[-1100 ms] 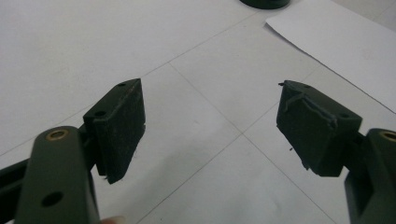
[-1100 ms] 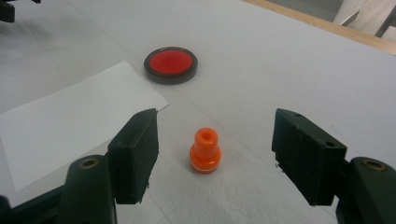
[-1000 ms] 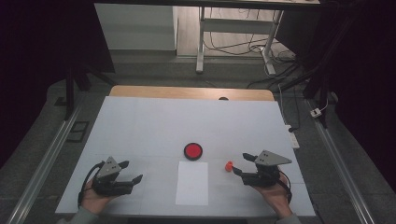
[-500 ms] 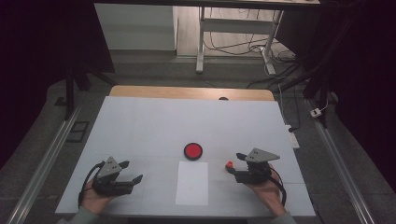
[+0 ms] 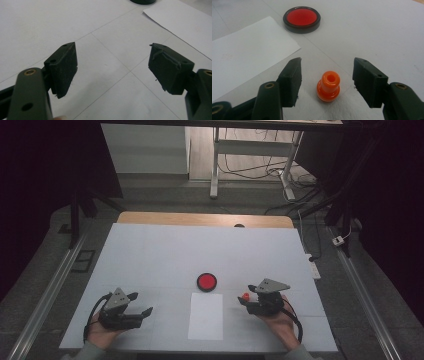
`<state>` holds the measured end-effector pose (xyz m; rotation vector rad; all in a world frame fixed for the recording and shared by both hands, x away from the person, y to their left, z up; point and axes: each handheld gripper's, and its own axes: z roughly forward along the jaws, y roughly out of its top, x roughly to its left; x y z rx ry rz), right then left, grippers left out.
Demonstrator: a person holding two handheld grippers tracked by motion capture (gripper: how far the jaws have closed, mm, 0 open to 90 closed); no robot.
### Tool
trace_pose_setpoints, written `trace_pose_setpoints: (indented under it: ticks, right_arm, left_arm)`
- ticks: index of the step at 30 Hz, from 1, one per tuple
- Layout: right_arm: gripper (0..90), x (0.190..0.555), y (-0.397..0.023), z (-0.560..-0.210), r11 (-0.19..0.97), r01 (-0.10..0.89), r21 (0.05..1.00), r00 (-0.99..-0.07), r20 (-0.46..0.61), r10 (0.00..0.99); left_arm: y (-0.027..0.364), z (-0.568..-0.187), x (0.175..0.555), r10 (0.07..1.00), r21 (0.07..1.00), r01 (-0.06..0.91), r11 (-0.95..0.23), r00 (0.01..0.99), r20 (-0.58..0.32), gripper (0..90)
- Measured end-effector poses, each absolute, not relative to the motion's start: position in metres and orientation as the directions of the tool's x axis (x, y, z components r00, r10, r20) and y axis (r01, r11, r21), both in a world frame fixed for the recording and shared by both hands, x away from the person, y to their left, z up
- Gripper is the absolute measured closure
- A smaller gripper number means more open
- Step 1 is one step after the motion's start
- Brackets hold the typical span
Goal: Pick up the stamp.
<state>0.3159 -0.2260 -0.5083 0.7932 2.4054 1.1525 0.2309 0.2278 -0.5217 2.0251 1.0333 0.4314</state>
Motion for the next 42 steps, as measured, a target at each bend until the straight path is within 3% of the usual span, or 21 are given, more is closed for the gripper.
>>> trace_pose_setpoints:
  ticks: [10, 24, 42]
  right_arm:
    - [48.2, 0.3165, -0.225, -0.5118, 0.525, 0.337, 0.781, -0.769, -0.092, 0.632]
    - [70.0, 0.3185, -0.2252, -0.5157, 0.531, 0.354, 0.77, -0.769, -0.083, 0.633]
    - [71.9, 0.3171, -0.2301, -0.5096, 0.49, 0.342, 0.802, -0.761, -0.07, 0.645]
  left_arm:
    - [0.2277, -0.5217, 0.2307, 0.791, 0.783, 0.518, -0.343, 0.61, -0.056, 23.4]
    - [0.2282, -0.5218, 0.2306, 0.789, 0.783, 0.516, -0.346, 0.612, -0.056, 23.5]
    - [0.2286, -0.5215, 0.2303, 0.789, 0.785, 0.515, -0.345, 0.612, -0.055, 23.5]
